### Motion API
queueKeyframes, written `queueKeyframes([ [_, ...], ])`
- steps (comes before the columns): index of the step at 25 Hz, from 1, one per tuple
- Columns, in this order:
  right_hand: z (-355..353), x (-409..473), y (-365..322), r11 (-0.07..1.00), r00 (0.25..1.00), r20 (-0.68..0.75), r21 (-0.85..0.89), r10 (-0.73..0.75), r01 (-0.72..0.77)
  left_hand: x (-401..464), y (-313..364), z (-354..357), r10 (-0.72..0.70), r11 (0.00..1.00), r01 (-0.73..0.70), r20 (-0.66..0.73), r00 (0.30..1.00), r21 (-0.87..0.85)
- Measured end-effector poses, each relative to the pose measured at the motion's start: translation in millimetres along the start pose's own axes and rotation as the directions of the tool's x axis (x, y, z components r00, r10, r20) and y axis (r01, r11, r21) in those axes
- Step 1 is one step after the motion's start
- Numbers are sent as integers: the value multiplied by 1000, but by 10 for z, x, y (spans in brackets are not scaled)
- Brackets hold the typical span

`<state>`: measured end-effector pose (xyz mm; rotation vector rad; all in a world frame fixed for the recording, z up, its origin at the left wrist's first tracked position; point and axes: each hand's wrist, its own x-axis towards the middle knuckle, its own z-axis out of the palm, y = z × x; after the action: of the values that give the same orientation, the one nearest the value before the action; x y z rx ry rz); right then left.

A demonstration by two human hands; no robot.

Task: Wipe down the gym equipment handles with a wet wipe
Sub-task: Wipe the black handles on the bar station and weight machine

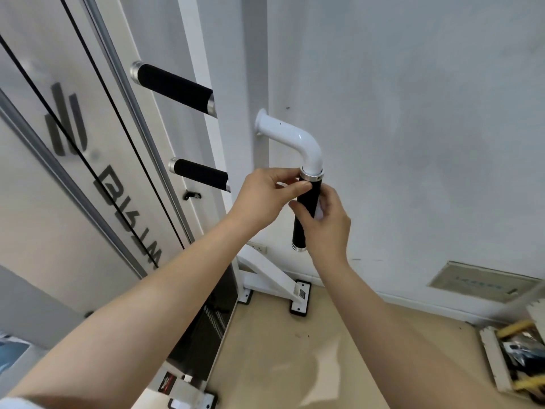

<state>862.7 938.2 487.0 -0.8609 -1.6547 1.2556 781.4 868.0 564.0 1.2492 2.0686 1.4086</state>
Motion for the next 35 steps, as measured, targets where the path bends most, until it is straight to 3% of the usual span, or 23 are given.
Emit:
queueKeyframes([
  [2,29,-164,200,983,984,98,-121,151,-139,3,-33,-24,5,1000,-5,16,1000,4],
  [4,0,-248,244,972,961,156,-95,226,-213,3,-74,-62,7,1000,-7,45,999,-7],
  [6,-41,-185,73,982,988,130,160,81,-102,11,-113,-100,30,999,-27,79,996,-34],
  [8,-44,-140,-76,925,988,141,381,-61,3,9,-136,-111,44,997,-36,101,994,-73],
  [9,-29,-167,-60,930,984,159,368,-76,13,5,-143,-104,46,996,-37,104,994,-83],
  [11,32,-296,88,991,987,158,127,32,-52,12,-154,-89,51,997,-46,90,995,-62],
  [13,47,-412,166,991,991,-20,-17,130,-130,14,-181,-77,44,998,-41,80,996,-42],
  [14,28,-424,121,995,987,-128,-4,98,-99,-4,-205,-81,39,997,-32,97,995,-75],
  [17,-11,-440,-245,978,923,-323,-64,-210,200,-184,-325,-191,32,970,13,184,982,-243],
  [19,86,-553,-428,883,851,-239,-168,-467,437,-349,-453,-377,14,966,13,101,995,-257],
  [21,235,-645,-496,756,764,-61,-214,-642,618,-425,-588,-623,-74,957,40,-106,992,-288],
  [24,459,-590,-547,683,709,176,-190,-683,705,-352,-706,-997,-218,935,54,-447,868,-352],
  [26,620,-539,-560,637,672,323,-222,-666,738,-263,-782,-1163,-299,922,94,-534,791,-376],
  [29,927,-391,-542,406,544,460,-369,-702,836,-69,-962,-1337,-463,837,230,-419,781,-496],
  [31,1112,-264,-546,233,473,536,-455,-699,860,48,-1034,-1406,-569,701,293,-262,779,-650],
  [33,1164,-154,-520,99,432,595,-509,-678,855,154,-1081,-1433,-596,562,296,-131,792,-772],
  [35,1085,-102,-462,17,415,634,-535,-652,844,235,-1139,-1437,-580,544,295,-98,809,-785],
])
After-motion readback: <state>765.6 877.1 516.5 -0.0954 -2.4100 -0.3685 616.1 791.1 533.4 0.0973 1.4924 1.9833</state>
